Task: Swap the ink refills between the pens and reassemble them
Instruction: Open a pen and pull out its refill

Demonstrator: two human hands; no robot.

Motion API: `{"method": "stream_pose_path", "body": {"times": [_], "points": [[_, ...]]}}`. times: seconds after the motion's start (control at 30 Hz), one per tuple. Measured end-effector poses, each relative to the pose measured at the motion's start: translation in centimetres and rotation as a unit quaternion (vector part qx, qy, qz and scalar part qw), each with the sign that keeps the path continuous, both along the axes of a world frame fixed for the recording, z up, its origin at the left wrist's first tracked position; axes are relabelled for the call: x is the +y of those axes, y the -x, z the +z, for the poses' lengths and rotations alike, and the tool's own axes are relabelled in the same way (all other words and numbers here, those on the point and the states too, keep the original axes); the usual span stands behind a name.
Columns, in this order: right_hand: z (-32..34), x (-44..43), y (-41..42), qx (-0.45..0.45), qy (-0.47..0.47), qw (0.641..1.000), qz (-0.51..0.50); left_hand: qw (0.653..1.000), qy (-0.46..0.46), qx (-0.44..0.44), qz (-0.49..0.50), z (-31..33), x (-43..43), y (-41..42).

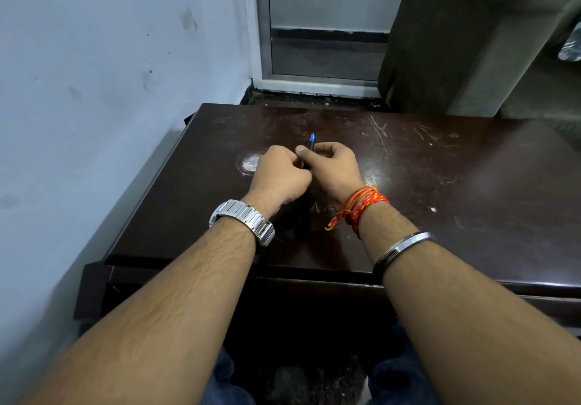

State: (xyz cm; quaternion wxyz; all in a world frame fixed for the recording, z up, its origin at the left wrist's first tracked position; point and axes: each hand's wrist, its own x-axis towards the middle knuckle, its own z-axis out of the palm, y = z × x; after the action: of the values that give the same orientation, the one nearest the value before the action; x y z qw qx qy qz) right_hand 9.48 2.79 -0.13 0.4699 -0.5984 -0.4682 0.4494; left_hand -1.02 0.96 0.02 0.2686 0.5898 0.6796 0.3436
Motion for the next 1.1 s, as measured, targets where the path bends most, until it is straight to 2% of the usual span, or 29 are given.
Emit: {"method": "stream_pose_path", "body": {"times": [0.1, 0.37, 0.53, 0.93, 1.1], "points": [[-0.07, 0.1, -0.12, -0.004, -0.01, 1.0, -0.01, 1.0, 0.001, -0.004, -0.009, -0.03, 0.0, -0.02], [-0.01, 0.41, 0.25, 0.056, 0.0, 0.998, -0.01, 1.0, 0.011, -0.018, -0.018, -0.09, 0.04, 0.09], [-0.22, 0.12, 0.05, 0.015, 0.0, 1.0, -0.011, 1.0, 0.014, -0.022, -0.017, -0.06, -0.03, 0.1], [-0.19, 0.75, -0.14, 0.046, -0.012, 0.997, -0.053, 0.997, 0.051, -0.036, -0.04, -0.11, -0.17, 0.1], [0.05, 0.89, -0.62, 0.048, -0.02, 0.997, -0.064, 0.991, 0.098, -0.063, -0.059, 0.25, -0.21, 0.34]]}}
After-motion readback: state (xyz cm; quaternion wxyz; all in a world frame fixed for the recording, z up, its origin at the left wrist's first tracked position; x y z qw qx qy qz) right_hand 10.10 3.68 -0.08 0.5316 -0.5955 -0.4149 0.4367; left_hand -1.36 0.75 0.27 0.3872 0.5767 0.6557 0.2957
